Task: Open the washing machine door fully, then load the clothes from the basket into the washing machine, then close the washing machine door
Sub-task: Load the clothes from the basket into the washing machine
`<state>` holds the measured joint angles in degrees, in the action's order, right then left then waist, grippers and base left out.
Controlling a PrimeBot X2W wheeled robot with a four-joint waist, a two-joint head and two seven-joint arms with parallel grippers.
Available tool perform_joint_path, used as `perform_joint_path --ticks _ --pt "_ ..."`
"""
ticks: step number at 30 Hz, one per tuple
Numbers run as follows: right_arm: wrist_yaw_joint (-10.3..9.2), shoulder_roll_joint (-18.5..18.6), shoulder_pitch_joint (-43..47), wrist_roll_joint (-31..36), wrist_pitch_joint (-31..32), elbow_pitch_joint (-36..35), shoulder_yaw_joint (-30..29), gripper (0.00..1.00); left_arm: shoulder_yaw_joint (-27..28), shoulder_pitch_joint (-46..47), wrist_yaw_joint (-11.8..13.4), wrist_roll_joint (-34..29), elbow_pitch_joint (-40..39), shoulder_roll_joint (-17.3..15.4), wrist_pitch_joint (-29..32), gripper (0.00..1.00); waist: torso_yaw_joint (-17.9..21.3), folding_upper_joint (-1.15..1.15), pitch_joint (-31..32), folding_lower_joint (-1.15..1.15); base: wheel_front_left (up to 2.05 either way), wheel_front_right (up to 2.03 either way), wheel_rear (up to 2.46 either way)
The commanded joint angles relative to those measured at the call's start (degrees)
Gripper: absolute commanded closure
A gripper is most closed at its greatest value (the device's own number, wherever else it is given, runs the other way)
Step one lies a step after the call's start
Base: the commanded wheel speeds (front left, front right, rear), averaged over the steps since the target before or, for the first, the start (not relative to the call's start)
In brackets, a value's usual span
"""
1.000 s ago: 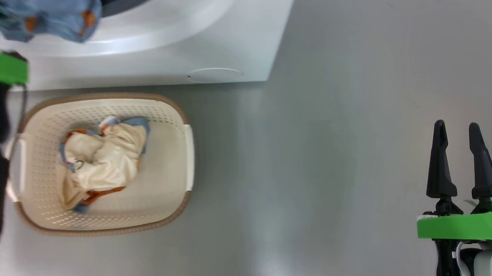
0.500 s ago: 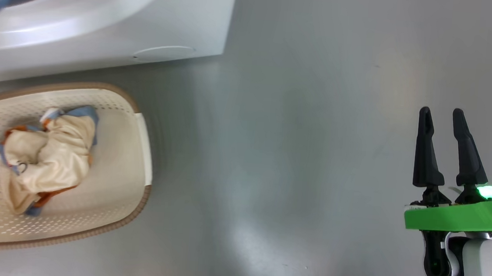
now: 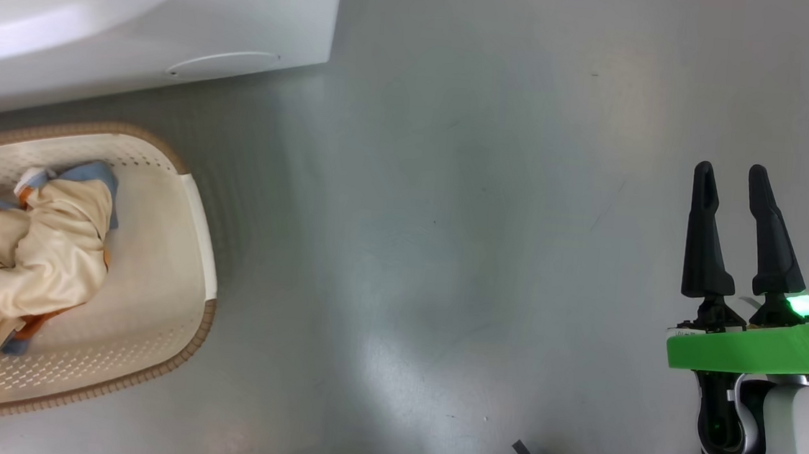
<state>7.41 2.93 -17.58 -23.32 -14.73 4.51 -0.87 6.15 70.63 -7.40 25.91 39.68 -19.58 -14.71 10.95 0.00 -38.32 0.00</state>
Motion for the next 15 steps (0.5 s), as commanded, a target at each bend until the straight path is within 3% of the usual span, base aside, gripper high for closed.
perform_joint_path --ticks 1,15 --pt "0.08 -0.04 0.02 -0.70 -0.27 -1.19 1.24 0.00 0.88 -1.67 -0.09 -0.45 -1.22 -2.40 -0.29 0.00 -0.30 0.00 0.15 0.00 0.00 0.00 0.00" --pt "0.08 -0.05 -0.92 0.40 -0.27 -1.14 1.17 0.00 2.38 -6.88 -0.09 -1.39 -2.92 0.84 -0.29 0.00 -2.27 0.00 1.52 0.00 0.00 0.00 0.00"
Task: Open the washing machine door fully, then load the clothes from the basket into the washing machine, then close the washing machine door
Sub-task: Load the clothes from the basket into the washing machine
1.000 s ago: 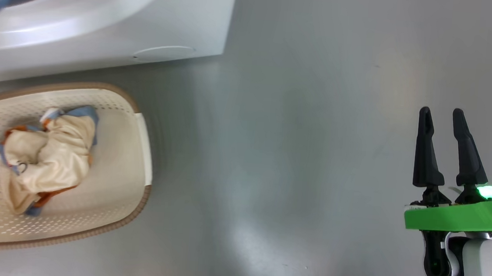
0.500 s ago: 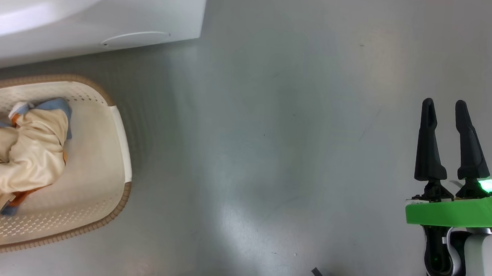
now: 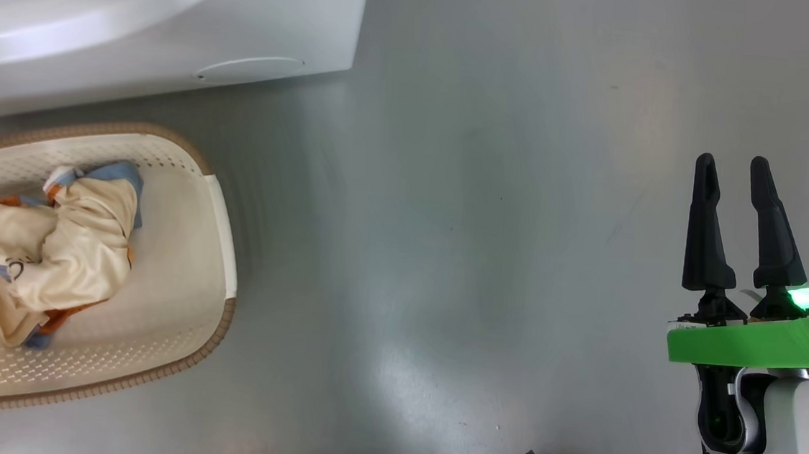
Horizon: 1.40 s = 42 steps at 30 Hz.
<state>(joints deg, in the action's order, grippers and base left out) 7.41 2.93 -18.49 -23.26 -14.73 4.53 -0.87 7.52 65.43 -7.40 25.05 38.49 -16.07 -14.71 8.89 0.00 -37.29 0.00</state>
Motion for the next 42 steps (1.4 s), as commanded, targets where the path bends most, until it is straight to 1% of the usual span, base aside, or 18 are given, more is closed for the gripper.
perform_joint_path --ticks 1,5,9,10,17,25,34,37,39,42 --pt "0.08 -0.05 -0.05 0.45 -0.27 -1.07 1.20 0.00 1.17 -2.64 -0.09 -0.60 -2.00 -2.46 -0.29 0.00 -0.26 0.00 0.84 0.00 0.00 0.00 0.00" --pt "0.08 -0.05 -0.26 0.98 -0.27 -0.81 1.30 0.00 1.14 -7.46 -0.09 -0.84 -4.31 -1.37 -0.29 0.00 -0.67 0.00 2.12 0.00 0.00 0.00 0.00" --pt "0.08 -0.05 -0.29 1.78 -0.27 -0.64 1.09 0.00 1.63 -12.74 -0.09 -0.42 -7.22 0.40 -0.29 0.00 -1.71 0.00 3.40 0.00 0.00 0.00 0.00" --pt "0.08 -0.05 -0.29 1.78 -0.27 -0.64 1.09 0.00 1.63 -12.74 -0.09 -0.42 -7.22 0.40 -0.29 0.00 -1.71 0.00 3.40 0.00 0.00 0.00 0.00" --pt "0.08 -0.03 0.28 3.91 -0.27 -0.16 0.65 0.00 1.69 -20.76 -0.09 -1.50 -10.66 3.01 -0.29 0.00 -4.25 0.00 6.22 0.00 0.00 0.00 0.00" --pt "0.08 1.98 2.08 4.24 -0.27 1.02 1.00 0.00 0.85 -29.64 -0.09 -2.22 -13.74 5.32 -0.29 0.00 -7.01 0.00 11.28 0.00 0.00 0.00 0.00" --pt "0.08 3.51 6.02 3.63 -0.27 2.32 0.75 0.00 -1.54 -40.47 -0.09 -2.42 -17.51 6.62 -0.29 0.00 -9.62 0.00 17.56 0.00 0.00 0.00 0.00" --pt "0.08 3.82 7.23 3.41 -0.27 2.60 0.64 0.00 -1.80 -43.56 -0.09 -2.52 -18.92 6.66 -0.29 0.00 -10.15 0.00 19.19 0.00 0.00 0.00 0.00" --pt "0.08 3.97 7.96 3.25 -0.27 2.72 0.46 0.00 -2.15 -45.43 -0.09 -4.17 -20.06 6.23 -0.29 0.00 -10.47 0.00 20.13 0.00 0.00 0.00 0.00" --pt "0.08 4.13 8.93 3.10 -0.27 2.93 0.28 0.00 -1.66 -47.85 -0.09 -3.82 -21.75 7.07 -0.29 0.00 -10.82 0.00 21.52 0.00 0.00 0.00 0.00"
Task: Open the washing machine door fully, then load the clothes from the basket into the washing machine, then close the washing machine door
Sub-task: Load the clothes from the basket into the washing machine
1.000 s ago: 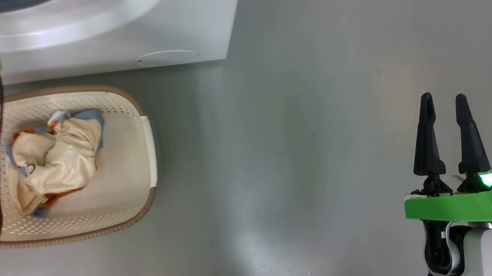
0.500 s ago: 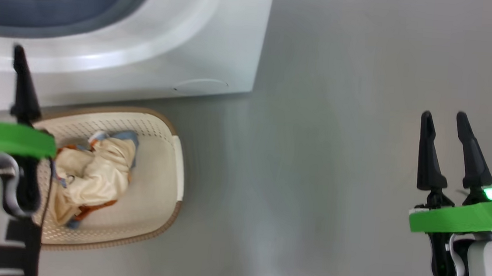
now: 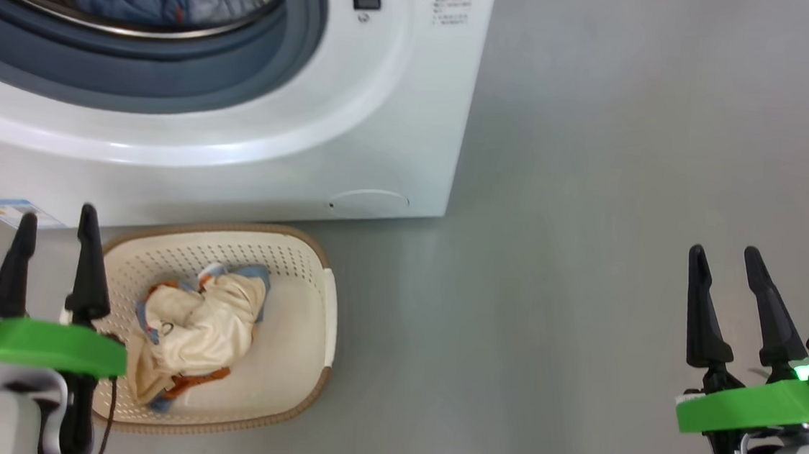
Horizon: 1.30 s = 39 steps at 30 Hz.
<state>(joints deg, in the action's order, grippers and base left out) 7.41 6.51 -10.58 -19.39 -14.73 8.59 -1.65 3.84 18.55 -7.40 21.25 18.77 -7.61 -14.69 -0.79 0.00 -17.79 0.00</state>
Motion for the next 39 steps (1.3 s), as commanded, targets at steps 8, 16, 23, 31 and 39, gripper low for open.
perform_joint_path --ticks 8,16,23,31,39 --pt "0.08 0.67 3.12 -1.24 -0.27 -0.85 0.52 0.00 2.69 -6.57 -0.09 0.71 -5.63 -0.64 -0.30 0.00 -1.80 0.00 4.53 0.00 0.00 0.00 0.00" --pt "0.08 0.78 4.33 -1.41 -0.27 -1.20 -0.59 0.00 3.05 -10.22 -0.09 0.95 -8.30 -0.64 -0.30 0.00 -2.33 0.00 5.14 0.00 0.00 0.00 0.00" --pt "0.08 0.82 4.32 -1.31 -0.27 -1.42 -0.79 0.00 3.83 -11.56 -0.09 1.04 -9.94 -0.16 -0.30 0.00 -2.72 0.00 4.58 0.00 0.00 0.00 0.00" --pt "0.08 0.83 3.44 -1.17 -0.27 -1.71 -0.70 0.00 3.65 -10.65 -0.09 1.00 -10.10 -0.14 -0.30 0.00 -2.68 0.00 3.34 0.00 0.00 0.00 0.00" --pt "0.08 0.61 2.75 -1.02 -0.27 -1.90 -0.47 0.00 3.29 -10.27 -0.09 0.87 -9.95 0.13 -0.30 0.00 -2.31 0.00 2.32 0.00 0.00 0.00 0.00"
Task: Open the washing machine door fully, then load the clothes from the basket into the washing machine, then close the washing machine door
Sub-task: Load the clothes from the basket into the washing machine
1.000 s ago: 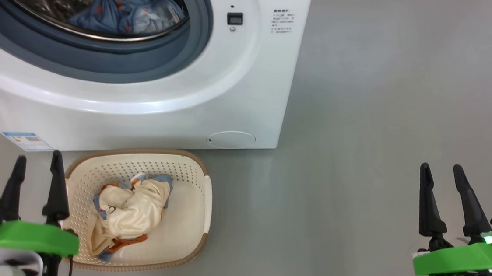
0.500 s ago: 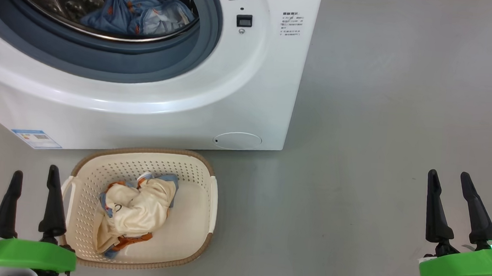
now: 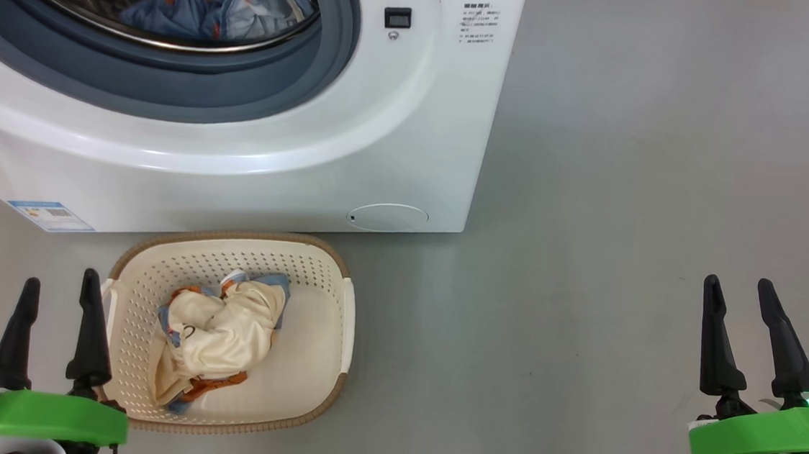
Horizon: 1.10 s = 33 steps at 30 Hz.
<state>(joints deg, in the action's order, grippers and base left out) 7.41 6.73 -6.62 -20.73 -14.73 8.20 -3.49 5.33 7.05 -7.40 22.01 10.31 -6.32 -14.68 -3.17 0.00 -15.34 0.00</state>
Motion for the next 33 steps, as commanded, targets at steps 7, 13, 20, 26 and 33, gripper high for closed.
perform_joint_path --ticks 7,13,20,26,33 --pt "0.08 0.14 -1.91 0.37 -0.27 -1.65 1.40 0.00 0.57 1.99 -0.09 -0.04 0.95 -1.24 -0.32 0.00 0.15 0.00 -1.34 0.00 0.00 0.00 0.00" --pt "0.08 -0.51 -3.31 0.70 -0.27 -2.00 1.59 0.00 -2.51 3.66 -0.09 -0.10 7.45 -1.13 -0.32 0.00 0.12 0.00 -3.71 0.00 0.00 0.00 0.00" --pt "0.08 -1.02 -5.42 1.08 -0.27 -2.61 2.40 0.00 -6.13 7.88 -0.09 0.89 17.92 -2.28 -0.32 0.00 0.66 0.00 -7.63 0.00 0.00 0.00 0.00" --pt "0.08 -1.36 -8.60 1.44 -0.27 -3.11 3.25 0.00 -10.77 12.99 -0.09 1.53 27.20 -4.33 -0.32 0.00 2.03 0.00 -11.71 0.00 0.00 0.00 0.00" --pt "0.08 -1.62 -10.93 2.22 -0.27 -3.38 4.40 0.00 -16.05 19.48 -0.09 3.41 36.41 -6.13 -0.32 0.00 2.81 0.00 -16.04 0.00 0.00 0.00 0.00"
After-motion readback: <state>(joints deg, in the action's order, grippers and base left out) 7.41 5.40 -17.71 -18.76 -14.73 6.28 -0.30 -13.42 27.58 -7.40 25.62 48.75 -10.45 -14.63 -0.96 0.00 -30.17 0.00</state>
